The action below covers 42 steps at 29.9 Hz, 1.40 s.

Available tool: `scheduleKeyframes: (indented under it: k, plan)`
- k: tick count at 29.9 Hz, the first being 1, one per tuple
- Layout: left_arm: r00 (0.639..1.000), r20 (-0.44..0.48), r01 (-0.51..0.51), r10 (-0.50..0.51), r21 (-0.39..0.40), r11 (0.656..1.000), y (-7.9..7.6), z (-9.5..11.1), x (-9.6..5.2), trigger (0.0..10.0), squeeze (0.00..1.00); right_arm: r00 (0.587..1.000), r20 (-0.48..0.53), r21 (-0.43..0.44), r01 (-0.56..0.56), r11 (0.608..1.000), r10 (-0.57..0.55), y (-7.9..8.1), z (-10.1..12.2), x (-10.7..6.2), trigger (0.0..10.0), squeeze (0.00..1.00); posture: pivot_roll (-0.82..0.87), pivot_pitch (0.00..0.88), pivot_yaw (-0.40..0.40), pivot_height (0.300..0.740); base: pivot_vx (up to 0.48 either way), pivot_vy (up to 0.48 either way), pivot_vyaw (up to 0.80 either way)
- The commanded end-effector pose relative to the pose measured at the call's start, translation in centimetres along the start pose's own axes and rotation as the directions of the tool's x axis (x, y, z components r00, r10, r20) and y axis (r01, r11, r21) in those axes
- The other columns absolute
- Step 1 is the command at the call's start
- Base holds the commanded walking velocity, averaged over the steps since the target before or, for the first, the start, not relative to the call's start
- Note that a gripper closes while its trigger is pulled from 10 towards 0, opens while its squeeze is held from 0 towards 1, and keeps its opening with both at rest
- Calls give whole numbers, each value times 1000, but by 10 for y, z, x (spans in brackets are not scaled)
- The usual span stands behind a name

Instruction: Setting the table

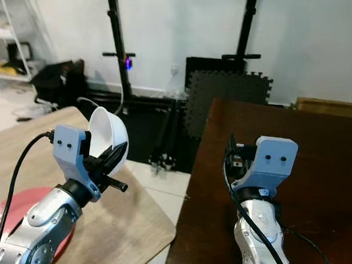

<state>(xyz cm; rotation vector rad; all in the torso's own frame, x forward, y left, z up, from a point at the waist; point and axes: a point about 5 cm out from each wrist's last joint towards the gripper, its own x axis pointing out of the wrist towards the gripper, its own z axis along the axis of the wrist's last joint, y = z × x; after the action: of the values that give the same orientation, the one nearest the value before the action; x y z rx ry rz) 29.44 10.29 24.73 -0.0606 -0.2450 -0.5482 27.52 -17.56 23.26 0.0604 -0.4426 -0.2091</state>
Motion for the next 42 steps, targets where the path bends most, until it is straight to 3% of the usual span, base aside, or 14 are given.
scheduleKeyframes:
  k: [1, 8, 20, 42]
  plan:
    - [1000, -7, -4, 4, 7, 1000, 2, -1, -3, 10000, 0, 1000, -4, 2, -7, 1000, 7, 3, -1, -2, 10000, 0, 56, 25, 22, 740, -341, 334, 0]
    - [1000, -6, 1, -1, 7, 1000, 1, -1, -2, 10000, 0, 1000, 0, 0, -8, 1000, 8, 3, 0, -1, 10000, 0, 55, 24, 22, 740, -342, 144, 0]
    - [1000, -21, -10, 10, 5, 1000, 2, -3, -1, 10000, 0, 1000, -4, 10, -5, 1000, 5, 3, -1, -1, 10000, 0, 53, 20, 23, 740, 0, 0, 0]
    - [1000, -23, -12, 12, 3, 1000, 3, -4, -1, 10000, 0, 1000, -16, 18, 1, 1000, -1, 3, -2, -1, 10000, 0, 52, 27, 25, 740, 0, 0, -800]
